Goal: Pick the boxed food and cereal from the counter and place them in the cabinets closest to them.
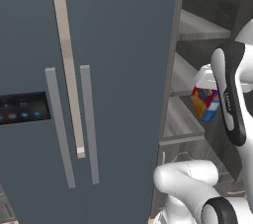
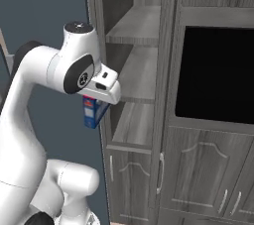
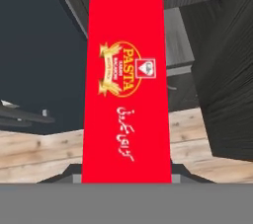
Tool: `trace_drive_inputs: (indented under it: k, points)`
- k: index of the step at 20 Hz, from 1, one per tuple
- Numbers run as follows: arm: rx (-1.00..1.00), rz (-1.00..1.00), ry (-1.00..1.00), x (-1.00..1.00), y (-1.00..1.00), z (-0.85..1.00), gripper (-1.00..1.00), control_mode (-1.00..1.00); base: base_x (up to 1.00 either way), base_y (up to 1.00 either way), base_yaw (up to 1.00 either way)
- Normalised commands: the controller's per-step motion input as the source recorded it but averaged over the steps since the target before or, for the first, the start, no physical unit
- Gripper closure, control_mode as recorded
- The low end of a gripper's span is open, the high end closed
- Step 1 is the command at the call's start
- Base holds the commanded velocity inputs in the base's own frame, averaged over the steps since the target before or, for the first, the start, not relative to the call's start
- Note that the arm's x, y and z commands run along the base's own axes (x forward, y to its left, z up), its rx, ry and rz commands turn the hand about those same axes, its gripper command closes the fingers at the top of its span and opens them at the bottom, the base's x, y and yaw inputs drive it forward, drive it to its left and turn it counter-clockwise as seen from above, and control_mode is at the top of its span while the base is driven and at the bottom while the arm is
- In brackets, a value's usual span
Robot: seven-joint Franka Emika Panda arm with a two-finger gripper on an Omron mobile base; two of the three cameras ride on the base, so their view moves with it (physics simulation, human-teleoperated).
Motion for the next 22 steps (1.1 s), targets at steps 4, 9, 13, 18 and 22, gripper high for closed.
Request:
trace_drive_inputs:
  k: [4,9,13,18,22]
  points:
    - [0.0,0.0,-0.01,0.24,-0.16,0.0,1.0,-1.0,0.0,0.0,0.0]
    - [0.0,0.0,0.0,0.34,-0.14,0.0,1.0,-1.0,0.0,0.0,0.0]
    - [0.0,0.0,-0.03,0.37,-0.11,0.0,1.0,-1.0,0.0,0.0,0.0]
    - [0.0,0.0,-0.03,0.31,-0.1,0.0,1.0,-1.0,0.0,0.0,0.0]
    - [0.0,0.0,-0.03,0.22,-0.09,0.0,1.0,-1.0,0.0,0.0,0.0]
